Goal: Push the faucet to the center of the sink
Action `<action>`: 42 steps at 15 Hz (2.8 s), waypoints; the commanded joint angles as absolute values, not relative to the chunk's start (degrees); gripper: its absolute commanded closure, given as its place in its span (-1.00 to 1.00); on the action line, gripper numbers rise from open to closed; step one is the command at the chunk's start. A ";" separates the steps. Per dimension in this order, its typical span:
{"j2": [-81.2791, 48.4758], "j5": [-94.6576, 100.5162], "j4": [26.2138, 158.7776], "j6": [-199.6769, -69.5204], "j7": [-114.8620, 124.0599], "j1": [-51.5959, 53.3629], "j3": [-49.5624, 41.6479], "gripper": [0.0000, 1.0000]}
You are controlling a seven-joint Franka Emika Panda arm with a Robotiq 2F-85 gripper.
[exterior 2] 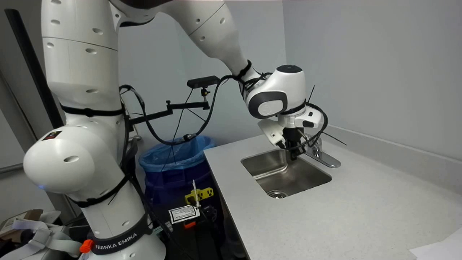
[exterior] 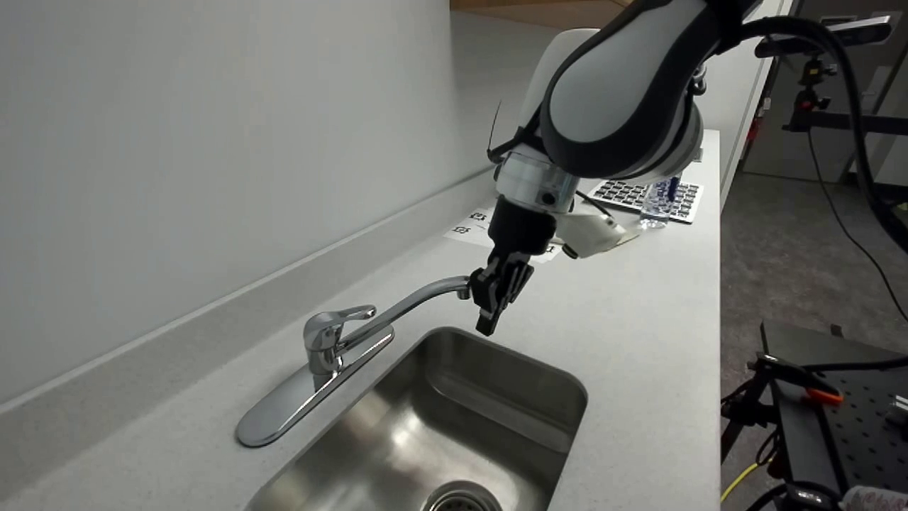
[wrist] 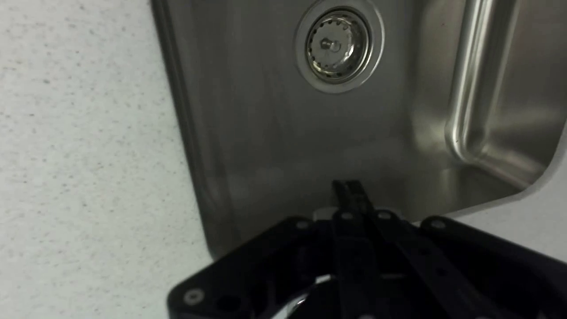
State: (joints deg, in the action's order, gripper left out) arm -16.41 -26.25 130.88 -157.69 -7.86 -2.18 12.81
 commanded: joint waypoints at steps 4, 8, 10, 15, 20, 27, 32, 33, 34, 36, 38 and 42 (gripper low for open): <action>-9.47 -27.94 135.82 -155.32 -14.52 -3.35 13.19 1.00; -9.14 -27.95 134.71 -157.14 -15.84 -3.16 11.12 1.00; -9.98 -28.16 133.38 -159.09 -16.03 -2.81 10.51 1.00; -12.50 -29.01 130.26 -165.98 -16.44 -2.92 11.47 1.00; -16.66 -30.87 128.74 -174.72 -18.90 -3.74 14.77 1.00; -19.19 -30.50 130.06 -178.13 -18.30 -4.66 17.81 1.00; -17.75 -31.95 131.75 -176.13 -18.08 -7.33 21.94 1.00; -17.35 -32.22 132.35 -175.63 -18.03 -7.92 22.87 1.00; -17.11 -32.44 132.83 -175.30 -18.02 -8.47 23.75 1.00; -16.58 -33.35 133.90 -174.82 -17.95 -9.65 25.86 1.00; -16.34 -34.79 134.47 -174.98 -18.31 -11.12 28.50 1.00; -16.55 -38.46 135.04 -175.77 -19.24 -14.87 34.58 1.00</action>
State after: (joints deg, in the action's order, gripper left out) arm -17.85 -34.63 132.66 -177.55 -17.05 -11.61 29.15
